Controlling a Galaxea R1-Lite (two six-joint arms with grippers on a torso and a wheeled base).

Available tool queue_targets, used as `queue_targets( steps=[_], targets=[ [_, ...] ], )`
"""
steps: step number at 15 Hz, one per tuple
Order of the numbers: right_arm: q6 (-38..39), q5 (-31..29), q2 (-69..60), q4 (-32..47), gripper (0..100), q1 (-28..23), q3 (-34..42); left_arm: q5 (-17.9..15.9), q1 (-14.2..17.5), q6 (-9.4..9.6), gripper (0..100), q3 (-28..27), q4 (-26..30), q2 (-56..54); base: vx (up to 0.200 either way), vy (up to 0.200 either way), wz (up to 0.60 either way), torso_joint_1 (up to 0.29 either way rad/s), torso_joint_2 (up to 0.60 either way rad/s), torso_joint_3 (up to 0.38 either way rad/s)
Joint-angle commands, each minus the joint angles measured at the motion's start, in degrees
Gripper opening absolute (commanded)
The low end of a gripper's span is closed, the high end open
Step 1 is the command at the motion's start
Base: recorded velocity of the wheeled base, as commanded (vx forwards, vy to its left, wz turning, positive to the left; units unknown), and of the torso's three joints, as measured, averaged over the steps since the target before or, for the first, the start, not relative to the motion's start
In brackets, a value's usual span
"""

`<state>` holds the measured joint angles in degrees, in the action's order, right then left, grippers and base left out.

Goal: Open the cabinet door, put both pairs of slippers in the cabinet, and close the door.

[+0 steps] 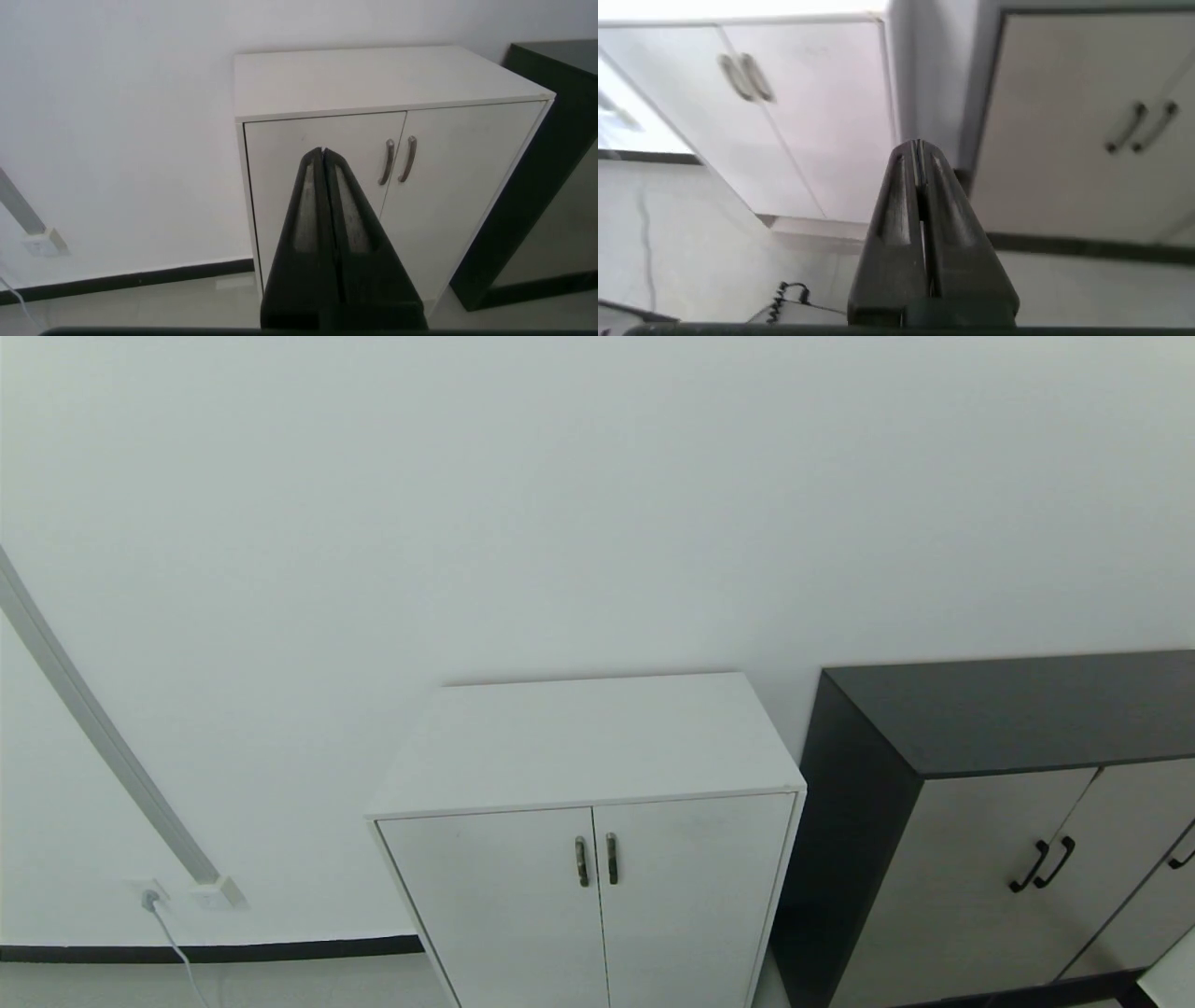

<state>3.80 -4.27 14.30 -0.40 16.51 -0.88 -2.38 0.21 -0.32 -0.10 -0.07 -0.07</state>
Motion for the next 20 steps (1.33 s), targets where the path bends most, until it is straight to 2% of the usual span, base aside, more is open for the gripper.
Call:
queue_targets(
  steps=[1,3,6,9,14,18,20],
  targets=[
    [-0.02,-2.06,0.99,0.05,0,-2.27,0.00,0.00,-0.03,-0.03,0,0.01,-0.01,0.07,0.000,0.000,0.00,0.000,0.00,0.000],
    [-0.11,-3.03,2.05,-0.04,0,-8.16,0.00,0.00,-0.03,-0.03,0,0.01,-0.01,0.07,0.000,0.000,0.00,0.000,0.00,0.000],
    [-0.02,-3.03,-2.43,-0.04,0,-13.87,0.09,0.00,-0.03,-0.21,0,0.01,-0.01,0.07,0.000,0.000,0.00,0.000,0.00,0.000],
    [0.24,-2.41,-9.38,-0.04,0,-13.61,0.17,0.00,-0.03,-0.21,0,0.01,-0.01,0.07,0.000,0.000,0.00,0.000,0.00,0.000],
    [0.15,-1.80,-9.82,-0.04,0,-13.78,0.09,0.00,-0.03,-0.21,0,0.01,-0.01,0.07,0.000,0.000,0.00,0.000,0.00,0.000],
    [-6.35,6.20,-9.82,0.75,0,-13.87,0.88,-0.08,-0.03,-0.12,0,0.01,-0.01,0.07,0.000,0.000,0.00,0.000,0.00,0.000],
    [-6.62,6.46,-9.82,0.49,0,-13.87,0.79,-0.08,-0.03,-0.21,0,0.01,-0.01,0.07,0.000,0.000,0.00,0.000,0.00,0.000]
  ],
)
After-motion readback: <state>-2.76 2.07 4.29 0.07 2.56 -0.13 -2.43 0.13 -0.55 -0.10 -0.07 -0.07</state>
